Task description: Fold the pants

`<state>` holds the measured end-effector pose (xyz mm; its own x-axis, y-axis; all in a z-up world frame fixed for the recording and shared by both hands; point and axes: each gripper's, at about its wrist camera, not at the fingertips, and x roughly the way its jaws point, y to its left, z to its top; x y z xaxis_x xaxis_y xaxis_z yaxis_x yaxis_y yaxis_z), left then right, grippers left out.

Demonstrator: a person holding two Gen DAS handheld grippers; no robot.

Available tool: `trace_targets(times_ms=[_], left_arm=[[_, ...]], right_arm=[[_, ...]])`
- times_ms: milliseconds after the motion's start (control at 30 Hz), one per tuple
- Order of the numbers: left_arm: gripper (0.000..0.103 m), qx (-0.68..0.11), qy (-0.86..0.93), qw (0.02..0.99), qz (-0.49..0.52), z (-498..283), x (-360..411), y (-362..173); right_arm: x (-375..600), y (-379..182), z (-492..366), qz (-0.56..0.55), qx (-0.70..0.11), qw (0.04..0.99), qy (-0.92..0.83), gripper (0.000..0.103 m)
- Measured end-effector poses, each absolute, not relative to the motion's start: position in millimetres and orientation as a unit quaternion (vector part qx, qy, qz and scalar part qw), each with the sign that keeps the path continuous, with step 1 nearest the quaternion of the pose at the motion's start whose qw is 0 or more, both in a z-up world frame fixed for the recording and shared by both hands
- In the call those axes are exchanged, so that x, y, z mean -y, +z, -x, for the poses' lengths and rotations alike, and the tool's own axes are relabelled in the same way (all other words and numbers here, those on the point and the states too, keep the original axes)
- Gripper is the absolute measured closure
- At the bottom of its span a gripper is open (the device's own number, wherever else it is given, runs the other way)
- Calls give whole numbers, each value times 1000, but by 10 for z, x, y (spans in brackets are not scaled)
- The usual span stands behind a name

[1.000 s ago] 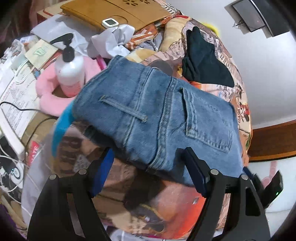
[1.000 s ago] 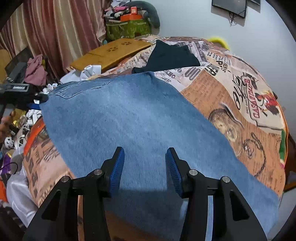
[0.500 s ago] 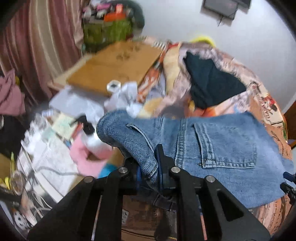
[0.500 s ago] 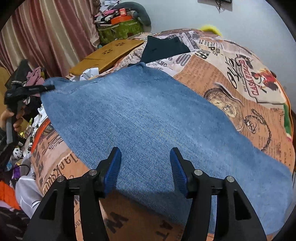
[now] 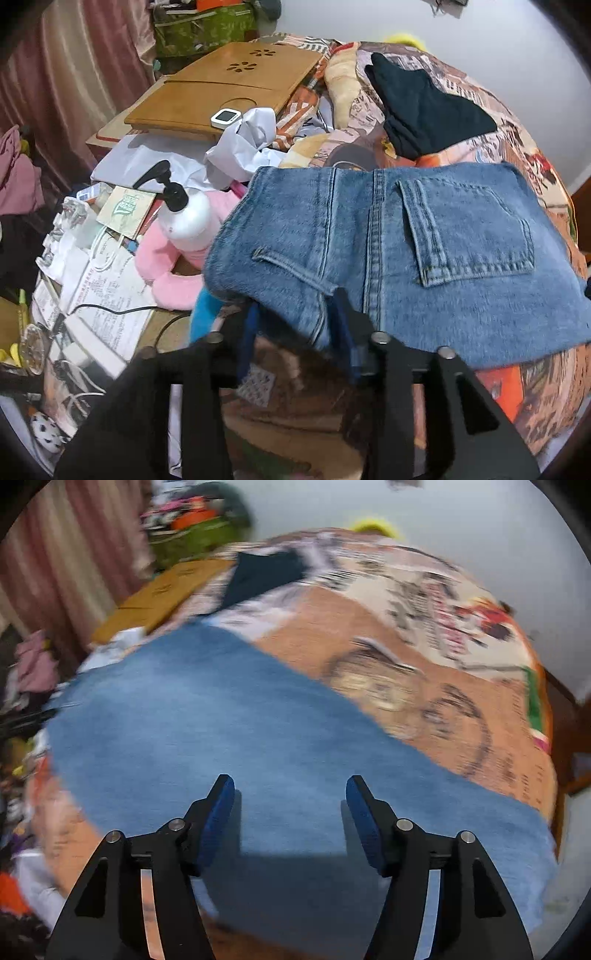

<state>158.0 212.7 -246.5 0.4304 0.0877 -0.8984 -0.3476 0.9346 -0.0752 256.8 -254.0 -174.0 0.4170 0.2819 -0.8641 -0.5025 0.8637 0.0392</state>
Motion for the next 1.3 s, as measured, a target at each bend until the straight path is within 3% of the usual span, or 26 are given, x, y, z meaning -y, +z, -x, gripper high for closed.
trace_targets(times_ms=[100,167,200,267,567,867,1200,1267,1300], left_arm=[[42,-519,134,836,114,-1520,-2132,-2344],[38,-512,134,840,118,-1491,-2133,-2238],[29,-509,133,842,120,-1500,-2120,-2186],[21,-506,135,844,114,-1580,-2073,-2106],[20,-531,58,844,46,-2247,-1140,-2028],[19,-530,-13,843,-95,-2613,112,-2122],[19,-548,-60,832,-65,-2908,630,-2165],[19,-550,-64,830,-60,-2933,723,-2184],[19,-550,-65,831,-60,-2944,765,-2188]], right_arm=[[2842,-1947,-2626,100,-510,830,201,43],[3058,-1997,-2593,72,-518,831,189,36],[3193,-2018,-2559,61,-521,832,180,36],[3453,-2026,-2467,48,-525,833,169,36],[4269,-1719,-2094,38,-507,853,121,32],[5238,-1837,-2030,-100,-511,853,34,32],[5588,-2089,-2347,-234,-498,834,32,32],[5629,-2136,-2400,-253,-496,830,33,39],[5633,-2152,-2408,-256,-497,829,33,52]])
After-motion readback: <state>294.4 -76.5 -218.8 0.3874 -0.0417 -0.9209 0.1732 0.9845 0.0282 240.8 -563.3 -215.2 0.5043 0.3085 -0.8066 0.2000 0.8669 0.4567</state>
